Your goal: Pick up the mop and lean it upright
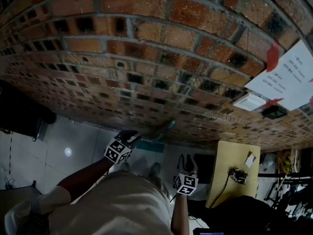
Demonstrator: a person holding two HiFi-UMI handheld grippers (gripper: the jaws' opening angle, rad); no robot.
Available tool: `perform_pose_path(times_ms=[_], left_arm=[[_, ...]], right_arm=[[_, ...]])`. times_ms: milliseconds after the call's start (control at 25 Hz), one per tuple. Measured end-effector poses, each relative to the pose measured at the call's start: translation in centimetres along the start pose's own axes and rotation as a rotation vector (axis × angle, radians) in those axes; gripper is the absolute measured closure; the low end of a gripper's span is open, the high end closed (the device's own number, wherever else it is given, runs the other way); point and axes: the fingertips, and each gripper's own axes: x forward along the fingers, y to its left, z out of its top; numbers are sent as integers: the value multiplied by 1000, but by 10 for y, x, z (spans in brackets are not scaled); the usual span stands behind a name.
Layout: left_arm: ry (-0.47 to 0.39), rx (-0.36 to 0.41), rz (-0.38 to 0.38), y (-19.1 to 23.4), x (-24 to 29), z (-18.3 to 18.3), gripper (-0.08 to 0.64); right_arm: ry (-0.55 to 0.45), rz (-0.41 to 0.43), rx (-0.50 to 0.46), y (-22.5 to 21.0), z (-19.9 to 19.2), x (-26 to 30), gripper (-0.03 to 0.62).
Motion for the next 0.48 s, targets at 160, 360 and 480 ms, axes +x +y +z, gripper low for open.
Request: perform_pose_path(times_ms=[160, 360, 480], left_arm=[[-19, -44, -81, -8, -2, 3, 397], [14, -1, -217, -37, -11, -10, 382], [40, 28, -303, -62, -7, -24, 382]], right_arm=[[-8, -69, 11, 6, -7, -26, 469], [-5, -147, 61, 28, -26, -67, 469], [13, -196, 93, 37, -41, -95, 472]])
